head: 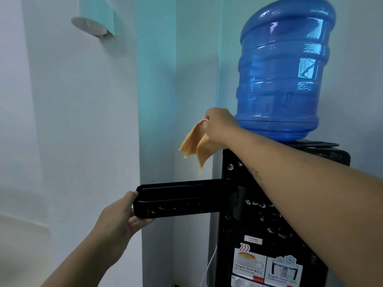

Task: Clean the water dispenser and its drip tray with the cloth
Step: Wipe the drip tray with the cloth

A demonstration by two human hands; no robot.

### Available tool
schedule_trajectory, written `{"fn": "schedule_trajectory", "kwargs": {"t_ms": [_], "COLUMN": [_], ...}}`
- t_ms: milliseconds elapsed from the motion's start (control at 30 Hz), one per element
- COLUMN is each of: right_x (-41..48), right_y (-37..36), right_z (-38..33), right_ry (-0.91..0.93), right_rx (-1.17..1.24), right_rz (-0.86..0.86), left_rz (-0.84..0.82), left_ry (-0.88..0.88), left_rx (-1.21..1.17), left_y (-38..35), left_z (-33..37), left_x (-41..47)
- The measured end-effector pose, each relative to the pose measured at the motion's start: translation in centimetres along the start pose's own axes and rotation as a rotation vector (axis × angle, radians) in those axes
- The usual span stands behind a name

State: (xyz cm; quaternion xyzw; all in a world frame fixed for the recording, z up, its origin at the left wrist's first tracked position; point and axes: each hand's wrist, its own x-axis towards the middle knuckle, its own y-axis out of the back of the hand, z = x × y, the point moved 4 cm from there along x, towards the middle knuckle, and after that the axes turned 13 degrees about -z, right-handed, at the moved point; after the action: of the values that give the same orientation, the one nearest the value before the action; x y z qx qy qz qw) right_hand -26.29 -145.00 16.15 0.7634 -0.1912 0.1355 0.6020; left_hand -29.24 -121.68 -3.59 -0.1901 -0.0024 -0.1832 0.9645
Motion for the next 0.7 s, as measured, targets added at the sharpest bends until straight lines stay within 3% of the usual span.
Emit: {"fn": "schedule_trajectory", "kwargs": {"t_ms": [200,367,533,700], "right_x": [-4.0,-8.6,-11.5,-13.5], "right_y": [-4.3,-6.6,-5.6,-5.6], "right_z": [-3.6,-7.0,-8.5,-9.5], "right_ry": [-0.014,0.092,0.187,0.295], "right_rx": [0.14,0.139,0.236,0.3], "right_rz": [-0.154,-0.284,-0.287,-0.559], "left_rz": [0.003,0.021,0.03,-0.009], "left_ry": [0.062,0.101,0.05,-0.007], "left_rx": [-0.017,-0.002,-0.047,-0.032], "left_y": [-0.6,-0.5,-0.7,-0.6], "left_z": [0.3,0.7,1.6,2.5], "left_x": [-2.7,-5.2,-6.5,-7.6]}}
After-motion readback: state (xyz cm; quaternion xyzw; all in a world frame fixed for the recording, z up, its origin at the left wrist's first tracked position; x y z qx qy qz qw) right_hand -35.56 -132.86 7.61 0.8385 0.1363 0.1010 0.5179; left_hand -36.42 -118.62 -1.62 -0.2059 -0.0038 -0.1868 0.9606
